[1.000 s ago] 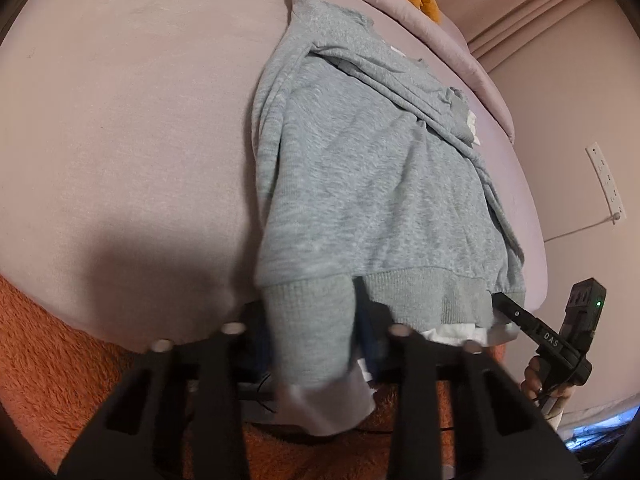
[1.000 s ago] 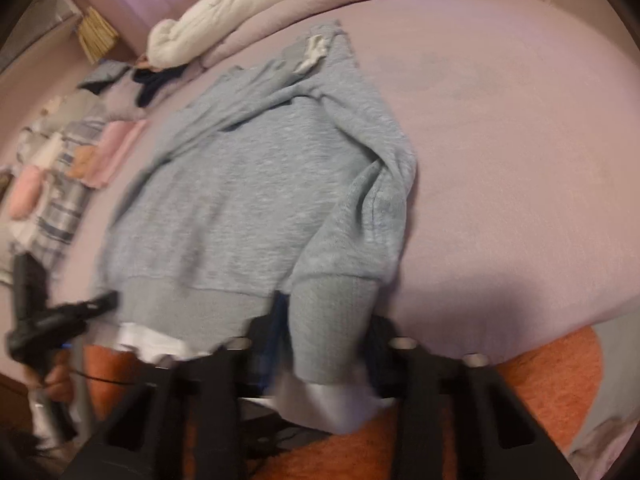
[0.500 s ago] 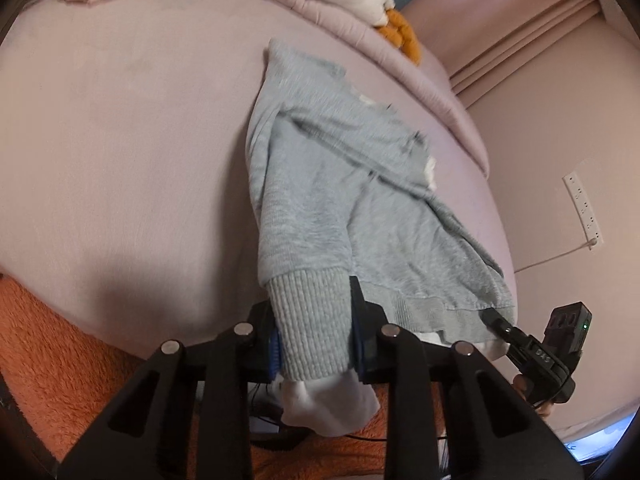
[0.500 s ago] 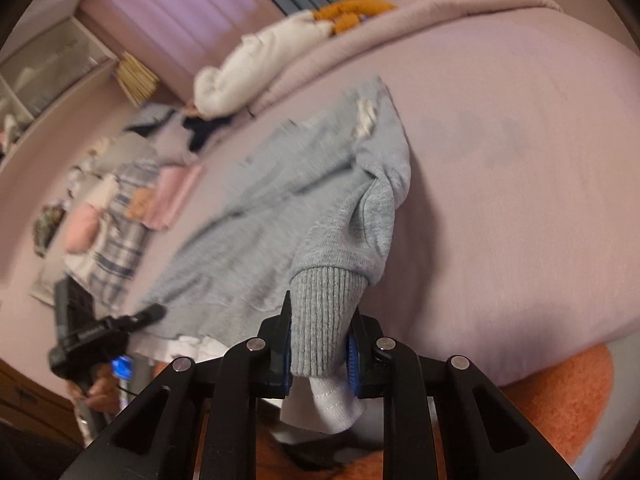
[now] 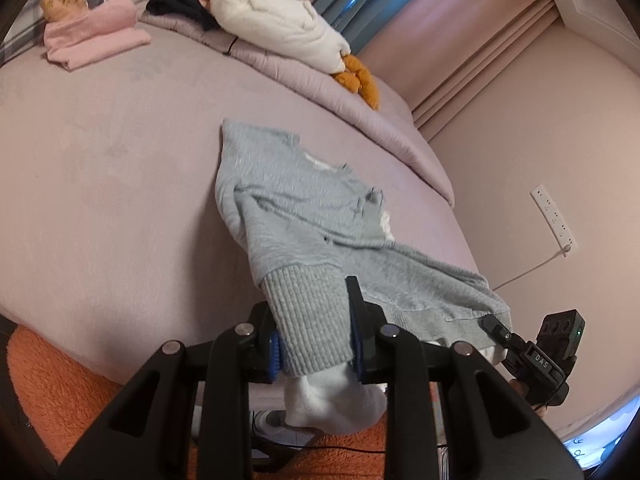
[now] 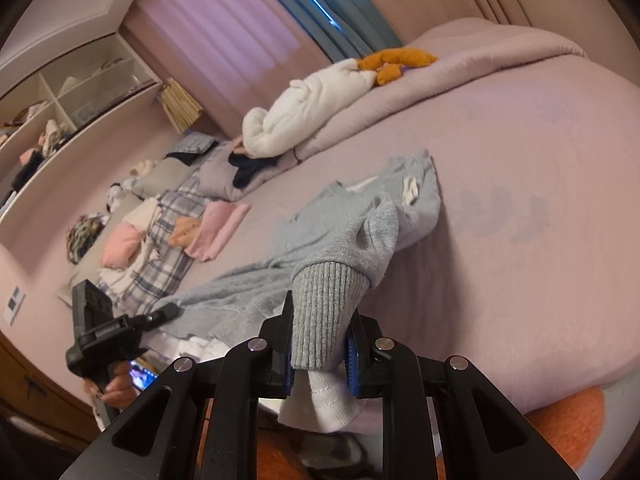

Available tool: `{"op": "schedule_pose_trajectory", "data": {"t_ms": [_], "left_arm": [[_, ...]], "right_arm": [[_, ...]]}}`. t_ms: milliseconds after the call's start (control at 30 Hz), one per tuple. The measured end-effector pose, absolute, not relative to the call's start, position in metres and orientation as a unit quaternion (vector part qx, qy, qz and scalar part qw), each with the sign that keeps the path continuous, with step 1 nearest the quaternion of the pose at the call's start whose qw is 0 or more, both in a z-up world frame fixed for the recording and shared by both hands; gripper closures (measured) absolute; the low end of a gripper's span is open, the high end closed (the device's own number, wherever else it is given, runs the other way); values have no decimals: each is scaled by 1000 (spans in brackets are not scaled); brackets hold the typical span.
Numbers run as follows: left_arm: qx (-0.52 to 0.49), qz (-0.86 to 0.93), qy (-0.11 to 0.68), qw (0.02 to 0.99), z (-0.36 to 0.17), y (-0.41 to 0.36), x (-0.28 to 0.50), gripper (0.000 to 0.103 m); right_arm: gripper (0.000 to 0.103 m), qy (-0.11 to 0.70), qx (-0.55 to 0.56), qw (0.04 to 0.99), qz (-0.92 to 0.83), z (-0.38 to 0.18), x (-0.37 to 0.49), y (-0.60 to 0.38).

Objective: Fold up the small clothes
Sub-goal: 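Hold the lifted hem with both grippers and carry it toward the collar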

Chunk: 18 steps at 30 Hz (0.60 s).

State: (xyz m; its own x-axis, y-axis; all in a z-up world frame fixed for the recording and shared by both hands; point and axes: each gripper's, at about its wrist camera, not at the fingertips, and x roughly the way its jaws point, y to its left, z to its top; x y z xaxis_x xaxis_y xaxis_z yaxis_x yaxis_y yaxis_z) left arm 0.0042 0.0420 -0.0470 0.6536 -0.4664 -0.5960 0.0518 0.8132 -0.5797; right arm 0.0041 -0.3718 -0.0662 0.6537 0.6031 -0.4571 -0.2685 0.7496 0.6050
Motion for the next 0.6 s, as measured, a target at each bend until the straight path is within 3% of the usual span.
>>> {"op": "schedule_pose_trajectory", "data": {"t_ms": [600], "left_arm": [[-263,-164,348,885,-8,55,-29,78]], "right_arm": [[82,272,231,893,275,-26,-23,-370]]}}
